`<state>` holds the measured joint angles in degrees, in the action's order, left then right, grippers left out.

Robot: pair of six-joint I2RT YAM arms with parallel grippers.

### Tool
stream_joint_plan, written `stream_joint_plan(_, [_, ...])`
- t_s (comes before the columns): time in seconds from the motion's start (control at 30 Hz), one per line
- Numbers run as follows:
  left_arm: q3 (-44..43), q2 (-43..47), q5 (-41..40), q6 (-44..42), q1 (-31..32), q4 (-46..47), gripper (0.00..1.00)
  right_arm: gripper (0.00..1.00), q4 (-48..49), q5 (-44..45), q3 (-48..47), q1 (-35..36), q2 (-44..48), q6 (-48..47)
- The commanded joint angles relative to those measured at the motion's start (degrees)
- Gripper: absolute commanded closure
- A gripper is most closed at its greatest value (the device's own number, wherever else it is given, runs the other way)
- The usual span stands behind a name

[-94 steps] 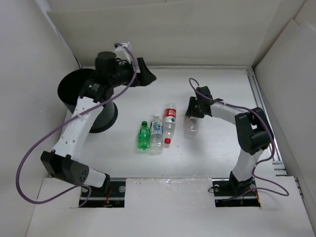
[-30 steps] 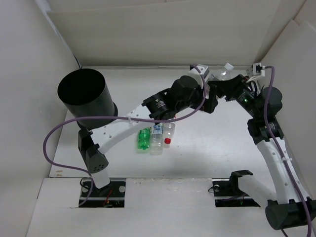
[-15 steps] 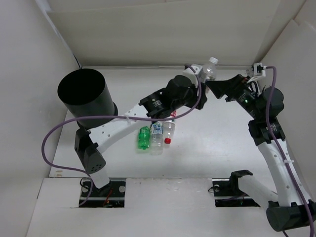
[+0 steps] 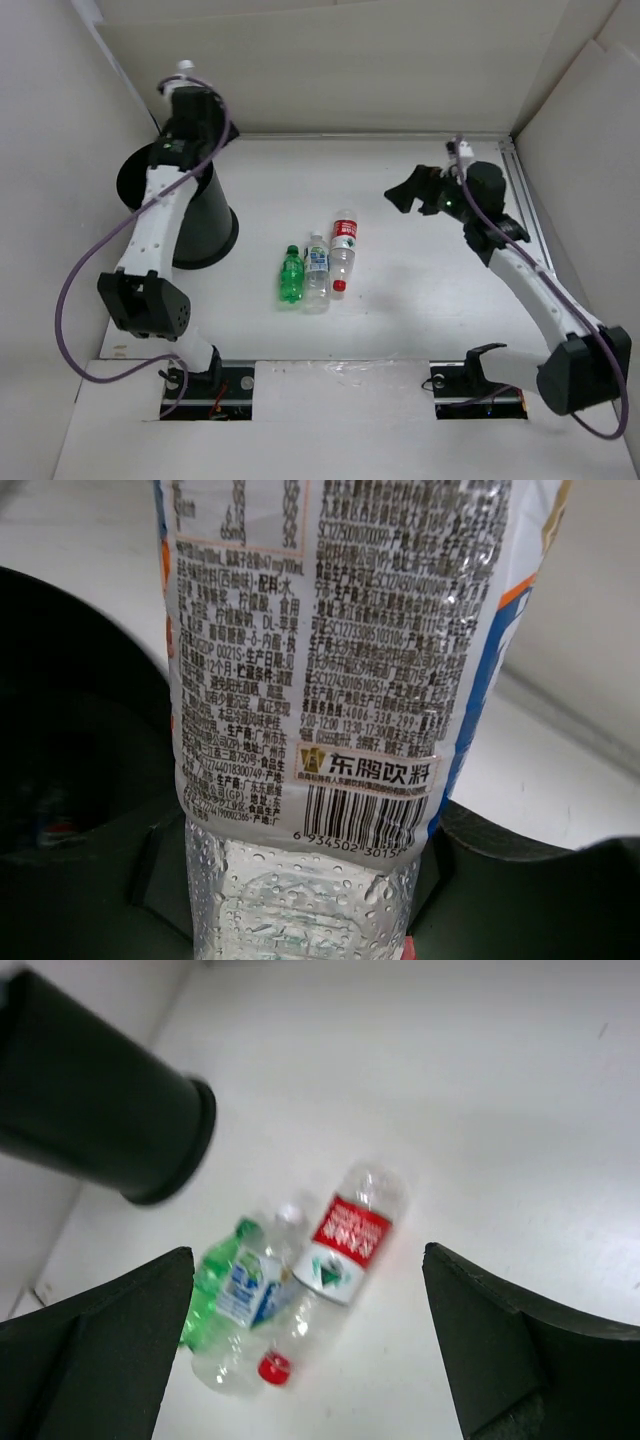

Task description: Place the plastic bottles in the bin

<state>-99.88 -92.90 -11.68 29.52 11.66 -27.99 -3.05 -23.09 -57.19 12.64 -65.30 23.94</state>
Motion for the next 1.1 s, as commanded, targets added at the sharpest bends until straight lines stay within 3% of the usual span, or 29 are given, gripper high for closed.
stream_joint_plan(0.0, [-0.1,7.2,9.5,0.9,-8.9,1.4,1.00,0.00,5.0,0.3,1.8,4.6,-3.8,-3.7])
stream_joint_plan(0.17, [4.1,10.1,14.1,0.4,-18.9,3.4,1.00,0.00,5.5,2.9,-2.0,9.8,-14.8,-5.2])
stream_joint_plan(0.23, [4.9,10.1,11.0,0.4,-19.4,2.2,0.98,0.00,5.5,5.2,-4.0,12.0,-18.0,-5.8])
stream_joint_plan(0.3, [7.0,10.6,5.0,0.4,-19.4,0.7,0.89,0.00,5.5,6.7,-5.6,13.2,-22.8,-5.8])
stream_joint_plan(0.33, [8.2,11.2,3.6,1.1,-19.4,0.7,0.72,0.00,5.5,7.9,-6.5,13.8,-24.2,-5.8])
stream_joint_plan(0.47, [12.0,11.9,-3.4,4.1,-19.4,-1.6,0.28,0.00,-0.3,14.6,-13.9,16.6,-31.5,-3.0])
stream_joint_plan(0.5, [12.0,11.9,-4.8,4.1,-19.4,-3.7,0.11,0.00,-1.8,16.1,-15.0,16.6,-34.2,-2.0])
stream_joint_plan(0.57, [12.0,11.3,-8.8,5.6,-19.4,-5.6,0.00,0.00,-4.2,18.9,-16.5,18.4,-36.3,0.5])
stream_joint_plan(0.73, [12.0,12.6,-9.8,5.7,-19.9,-6.8,0.00,0.00,-10.0,27.4,-21.2,20.7,-41.7,4.6])
stream_joint_plan(0.87, [12.0,15.6,-4.8,1.7,-19.9,-5.1,0.00,0.00,-13.2,29.5,-24.3,21.2,-46.2,5.9])
stream_joint_plan(1.07, [2.6,13.3,8.4,-7.4,-14.8,-7.7,0.00,0.20,-14.0,27.8,-25.1,20.7,-52.4,6.6])
